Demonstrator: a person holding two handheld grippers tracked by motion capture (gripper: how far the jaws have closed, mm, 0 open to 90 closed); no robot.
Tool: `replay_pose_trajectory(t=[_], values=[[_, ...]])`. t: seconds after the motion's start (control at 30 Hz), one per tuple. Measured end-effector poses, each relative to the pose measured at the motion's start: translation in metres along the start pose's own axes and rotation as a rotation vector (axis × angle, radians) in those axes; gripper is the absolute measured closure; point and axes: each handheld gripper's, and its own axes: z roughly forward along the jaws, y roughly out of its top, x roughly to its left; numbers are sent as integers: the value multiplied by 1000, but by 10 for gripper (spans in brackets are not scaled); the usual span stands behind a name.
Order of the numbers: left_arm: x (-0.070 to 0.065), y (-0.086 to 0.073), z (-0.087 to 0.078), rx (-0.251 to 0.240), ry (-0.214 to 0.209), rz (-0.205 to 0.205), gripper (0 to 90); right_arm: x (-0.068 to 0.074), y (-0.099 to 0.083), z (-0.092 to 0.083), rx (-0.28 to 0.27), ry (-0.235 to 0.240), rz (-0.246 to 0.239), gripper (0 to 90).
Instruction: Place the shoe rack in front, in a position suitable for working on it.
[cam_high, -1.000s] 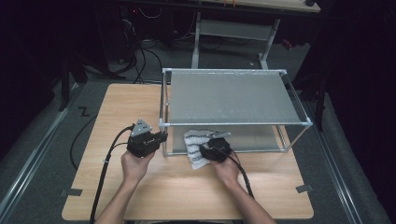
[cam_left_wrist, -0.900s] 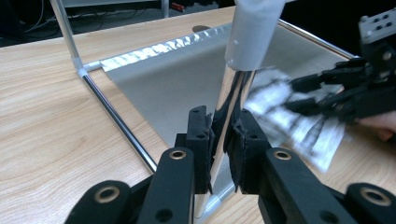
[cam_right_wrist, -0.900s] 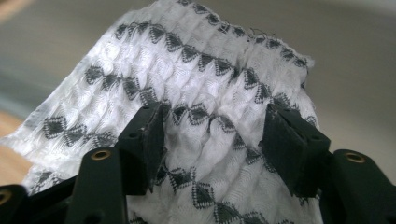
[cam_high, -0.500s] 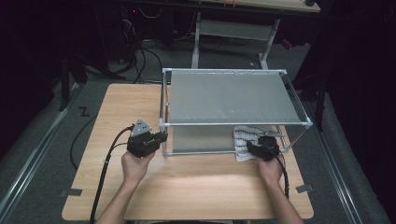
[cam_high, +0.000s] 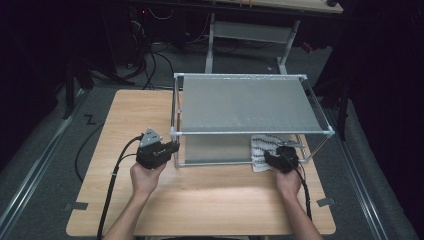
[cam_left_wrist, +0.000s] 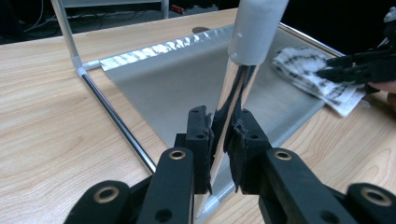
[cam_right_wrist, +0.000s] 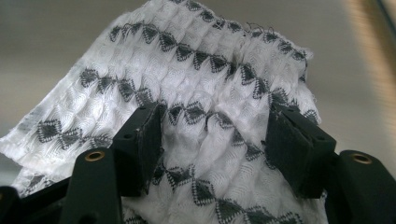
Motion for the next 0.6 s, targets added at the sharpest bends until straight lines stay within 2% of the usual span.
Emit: replay_pose_trajectory(t=[0.1, 0.13, 0.17, 0.2, 0.23, 0.27, 0.3, 0.33, 0.37, 0.4, 0.43, 0.47, 0.5, 0.53, 0.57, 0.6], values=[[0, 0, 0, 0, -1, 0, 790, 24, 5, 5, -14, 56, -54, 370], [0, 0, 0, 0, 1, -2, 790, 34, 7, 6, -1, 62, -42, 372], [0, 0, 0, 0, 1, -2, 789, 34, 7, 6, -1, 62, -42, 372], [0, -1, 0, -2, 0, -5, 789, 43, 9, 8, -12, 80, -71, 374], [0, -1, 0, -5, 1, -9, 788, 67, 13, 11, -10, 108, -95, 376], [0, -1, 0, -5, 1, -9, 788, 67, 13, 11, -10, 108, -95, 376], [0, -2, 1, -4, 1, -10, 788, 76, 15, 13, -6, 121, -104, 376], [0, -2, 1, -6, -1, -12, 788, 101, 20, 15, 7, 155, -126, 376], [0, -2, 1, -6, -1, -12, 788, 113, 23, 17, 0, 178, -149, 376], [0, -2, 1, -5, -1, -12, 788, 113, 23, 17, 0, 178, -149, 376], [0, -2, 1, -4, -1, -11, 789, 138, 25, 20, -9, 223, -172, 376], [0, -2, 1, -3, -1, -11, 789, 138, 25, 20, -9, 223, -172, 376], [0, -2, 1, -1, -1, -10, 789, 155, 27, 21, -10, 243, -191, 376], [0, -2, 1, -1, -1, -10, 789, 155, 27, 21, -10, 243, -191, 376], [0, -2, 1, 0, 1, -9, 789, 173, 31, 22, 3, 268, -214, 374], [0, -2, 1, 0, 1, -9, 789, 180, 34, 22, 12, 275, -237, 373]])
